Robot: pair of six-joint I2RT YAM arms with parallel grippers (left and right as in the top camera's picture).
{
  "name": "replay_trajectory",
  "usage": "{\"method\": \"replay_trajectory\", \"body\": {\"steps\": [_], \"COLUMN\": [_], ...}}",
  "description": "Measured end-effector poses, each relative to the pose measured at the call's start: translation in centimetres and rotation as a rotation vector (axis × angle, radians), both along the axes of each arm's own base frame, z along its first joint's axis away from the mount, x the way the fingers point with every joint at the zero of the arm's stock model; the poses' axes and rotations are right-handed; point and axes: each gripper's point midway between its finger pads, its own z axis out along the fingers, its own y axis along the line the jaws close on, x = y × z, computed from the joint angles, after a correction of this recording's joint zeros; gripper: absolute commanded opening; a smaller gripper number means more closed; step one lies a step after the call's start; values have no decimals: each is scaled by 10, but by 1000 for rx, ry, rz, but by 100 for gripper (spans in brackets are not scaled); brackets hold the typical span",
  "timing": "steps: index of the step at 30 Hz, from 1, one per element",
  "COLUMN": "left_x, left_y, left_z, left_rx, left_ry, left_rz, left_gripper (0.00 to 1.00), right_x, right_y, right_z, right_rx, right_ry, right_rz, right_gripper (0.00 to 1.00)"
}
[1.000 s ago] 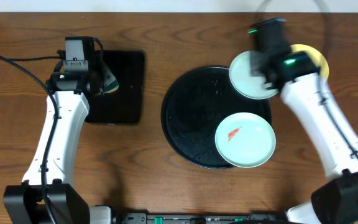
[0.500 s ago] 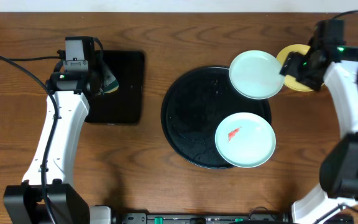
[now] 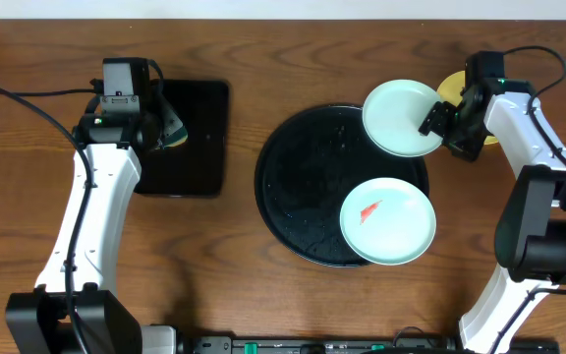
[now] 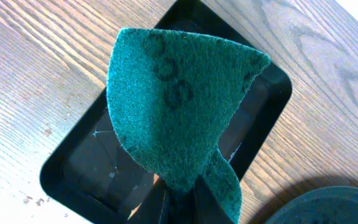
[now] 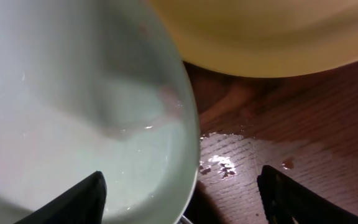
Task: Clean dirty plates on tray and stack at the side
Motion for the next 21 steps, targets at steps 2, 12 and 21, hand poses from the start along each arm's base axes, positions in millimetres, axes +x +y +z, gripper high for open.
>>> {"method": "replay_trajectory", "body": {"steps": [2,12,21], "left_x": [0,0,0], "left_y": [0,0,0], "left_z": [0,0,0], "left_rx": [0,0,0], "left_ry": [0,0,0], "left_rz": [0,0,0], "left_gripper": [8,8,8], "right_x": [1,16,16], "right_y": [-2,2,5], "right_z": [0,-18,-18], "right_rx": [-18,-64,-65], "right_ry": [-3,-42,-43], "right_rz": [-6,-3,4], "right_gripper": [67,30,1]}}
